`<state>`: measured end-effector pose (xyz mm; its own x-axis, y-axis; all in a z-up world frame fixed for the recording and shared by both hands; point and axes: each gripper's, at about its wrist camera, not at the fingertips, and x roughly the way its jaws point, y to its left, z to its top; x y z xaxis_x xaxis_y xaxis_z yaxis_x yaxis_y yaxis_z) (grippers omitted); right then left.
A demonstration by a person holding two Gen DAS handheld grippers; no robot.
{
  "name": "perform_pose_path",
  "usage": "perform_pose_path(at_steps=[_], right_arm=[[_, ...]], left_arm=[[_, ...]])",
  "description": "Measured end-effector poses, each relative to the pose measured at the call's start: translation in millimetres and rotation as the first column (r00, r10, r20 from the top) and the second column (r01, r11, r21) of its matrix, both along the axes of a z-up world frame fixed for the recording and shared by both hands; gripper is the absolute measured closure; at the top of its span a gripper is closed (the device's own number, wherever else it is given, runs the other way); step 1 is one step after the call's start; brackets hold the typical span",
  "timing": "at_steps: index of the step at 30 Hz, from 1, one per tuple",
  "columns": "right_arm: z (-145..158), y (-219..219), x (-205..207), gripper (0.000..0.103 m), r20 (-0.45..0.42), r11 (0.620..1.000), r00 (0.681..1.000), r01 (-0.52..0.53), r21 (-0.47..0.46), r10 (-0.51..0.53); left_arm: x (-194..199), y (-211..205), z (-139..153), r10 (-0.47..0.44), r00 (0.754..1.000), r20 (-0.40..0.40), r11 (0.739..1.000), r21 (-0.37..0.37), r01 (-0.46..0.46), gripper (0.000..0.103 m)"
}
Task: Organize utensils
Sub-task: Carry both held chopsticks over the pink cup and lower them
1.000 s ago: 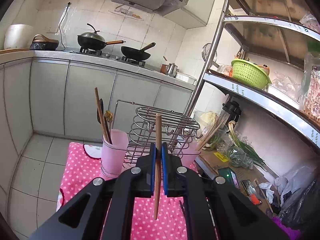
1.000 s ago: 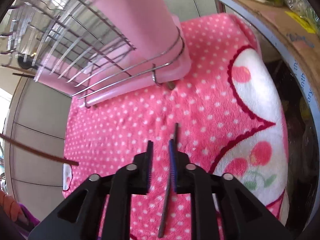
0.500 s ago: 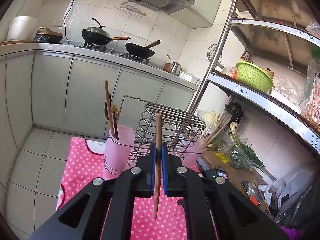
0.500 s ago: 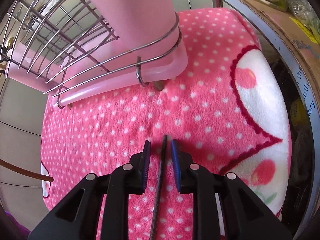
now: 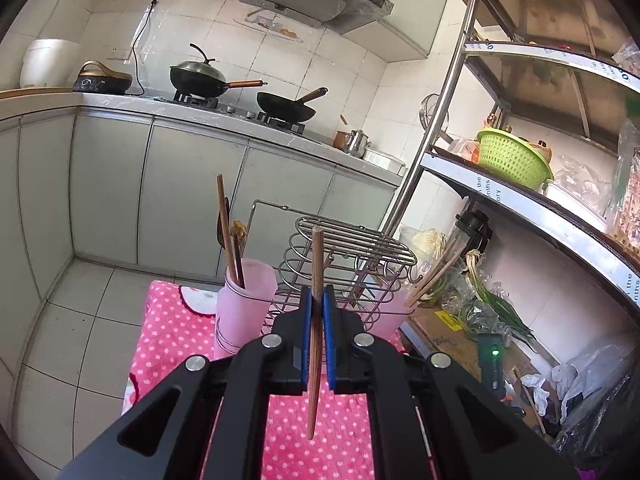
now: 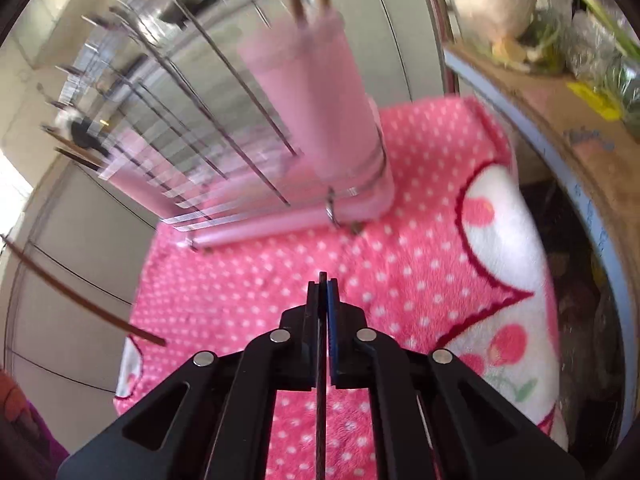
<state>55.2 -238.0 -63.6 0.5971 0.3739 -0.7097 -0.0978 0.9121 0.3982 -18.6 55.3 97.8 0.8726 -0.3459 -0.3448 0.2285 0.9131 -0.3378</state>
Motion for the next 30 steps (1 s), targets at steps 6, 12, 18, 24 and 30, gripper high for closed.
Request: perform_pose_path(at_steps=[6, 12, 18, 24, 30], right_arm=[[53.1, -11.2, -26.8, 0.099, 0.166, 1.0, 0.986, 0.016, 0.019, -0.019], [117.5, -18.0, -29.9, 0.099, 0.306, 1.0, 0.952, 0.004, 0.011, -0.007], [177.3, -18.3, -29.6, 0.099, 0.425, 1.0, 0.905, 0.002, -0.013, 0.004], [218.5, -19.4, -24.4, 0.099, 0.505, 0.999, 0.863, 0.032, -0.037, -0.009], [233.4, -22.8, -12.2, 0.099, 0.556, 0.993, 0.83, 0.094, -0.072, -0.038]], left_arm=[[-2.2, -3.0, 9.8, 0.01, 1.0, 0.028, 1.0, 0.016, -0.01, 0.098], [-0.4, -3.2, 25.5, 0.026, 0.998, 0.062, 0.999, 0.037, -0.029, 0.098], [8.7, 1.2, 52.3, 0.052, 0.994, 0.096, 0.998, 0.029, -0.055, 0.098], [17.0, 2.6, 82.7, 0.097, 0.982, 0.159, 0.994, 0.039, -0.105, 0.098], [26.7, 1.2, 107.2, 0.146, 0.961, 0.235, 0.984, 0.064, -0.165, 0.098]])
